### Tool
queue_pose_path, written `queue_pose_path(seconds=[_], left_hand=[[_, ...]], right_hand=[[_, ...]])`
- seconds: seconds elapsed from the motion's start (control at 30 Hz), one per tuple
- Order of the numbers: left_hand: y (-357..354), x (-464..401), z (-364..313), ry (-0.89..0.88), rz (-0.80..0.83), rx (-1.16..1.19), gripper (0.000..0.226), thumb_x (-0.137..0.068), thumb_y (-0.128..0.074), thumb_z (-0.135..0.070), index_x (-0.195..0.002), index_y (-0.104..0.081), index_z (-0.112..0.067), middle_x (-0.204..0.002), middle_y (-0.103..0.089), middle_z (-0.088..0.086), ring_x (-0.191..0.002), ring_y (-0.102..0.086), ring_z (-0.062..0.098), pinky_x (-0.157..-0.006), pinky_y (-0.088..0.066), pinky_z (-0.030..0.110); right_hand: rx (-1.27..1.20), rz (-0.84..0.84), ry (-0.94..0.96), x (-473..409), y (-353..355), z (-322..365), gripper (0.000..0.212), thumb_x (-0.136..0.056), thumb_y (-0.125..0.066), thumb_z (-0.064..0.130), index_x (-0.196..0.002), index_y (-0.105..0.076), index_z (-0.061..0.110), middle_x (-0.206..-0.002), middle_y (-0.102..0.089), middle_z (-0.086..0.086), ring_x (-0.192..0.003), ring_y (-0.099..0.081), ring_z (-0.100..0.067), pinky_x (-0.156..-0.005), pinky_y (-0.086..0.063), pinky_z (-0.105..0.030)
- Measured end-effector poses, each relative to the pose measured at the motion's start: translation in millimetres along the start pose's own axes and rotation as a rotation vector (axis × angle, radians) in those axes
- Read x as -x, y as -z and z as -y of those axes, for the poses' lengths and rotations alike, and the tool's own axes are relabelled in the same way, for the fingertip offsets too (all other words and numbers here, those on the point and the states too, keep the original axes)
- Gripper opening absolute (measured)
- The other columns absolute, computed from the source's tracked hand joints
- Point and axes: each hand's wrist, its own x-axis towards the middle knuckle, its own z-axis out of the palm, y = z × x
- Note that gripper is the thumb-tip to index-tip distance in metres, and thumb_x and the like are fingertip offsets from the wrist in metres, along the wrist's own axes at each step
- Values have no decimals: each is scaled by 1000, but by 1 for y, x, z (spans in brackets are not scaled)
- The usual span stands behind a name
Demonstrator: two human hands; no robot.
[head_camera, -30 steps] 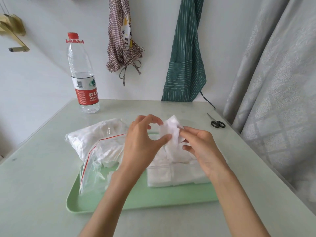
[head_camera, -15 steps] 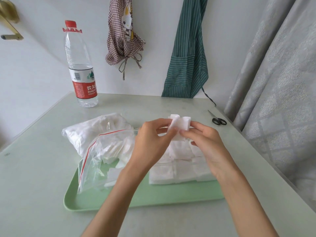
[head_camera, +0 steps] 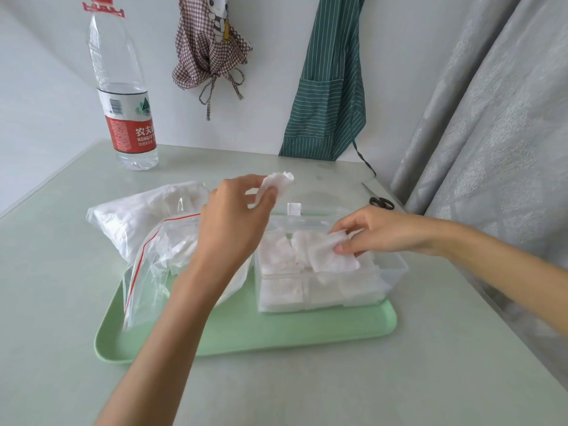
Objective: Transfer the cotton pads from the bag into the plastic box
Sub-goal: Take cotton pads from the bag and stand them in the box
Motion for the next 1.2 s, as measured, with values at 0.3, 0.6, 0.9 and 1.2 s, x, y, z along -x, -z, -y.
queue_pose_path(seconds=[0.3, 0.6, 0.9, 1.2], left_hand=[[4, 0, -2, 24, -4, -12, 15, -91, -56, -33, -99, -67, -29, -93, -69, -15, -91, -65, 6, -71, -45, 23], [6, -1, -1, 21, -3, -34, 22, -90, -56, -35, -103, -69, -23, -100, -69, -13, -94, -64, 4, -77, -45, 26], [9, -1, -2, 34, 21, -40, 17, -86, -58, -42, -92, -65, -27, -101, -63, -10, -86, -59, 9, -77, -44, 28], [10, -1, -2, 101, 85, 8, 15, -87, -59, -34, -91, -70, -25, -83, -71, -5, -83, -66, 17, -80, -49, 33]], right_hand=[[14, 134, -208, -22, -11, -2, 16, -88, -65, 14, -104, -67, 19, -80, -67, 7, -70, -60, -3, -72, -50, -14], [711, 34, 123, -29, -5, 19, 24, -69, -81, 33, -75, -58, 29, -65, -63, 9, -59, -58, -7, -57, -40, -17], [814, -91, 292, -31, -17, 2, 14, -75, -71, 41, -85, -73, 32, -59, -56, 12, -60, -51, -4, -56, -36, -18], [590, -67, 223, -28, -3, -1, 10, -72, -78, 37, -78, -75, 29, -50, -63, 7, -52, -51, -2, -52, -36, -14]])
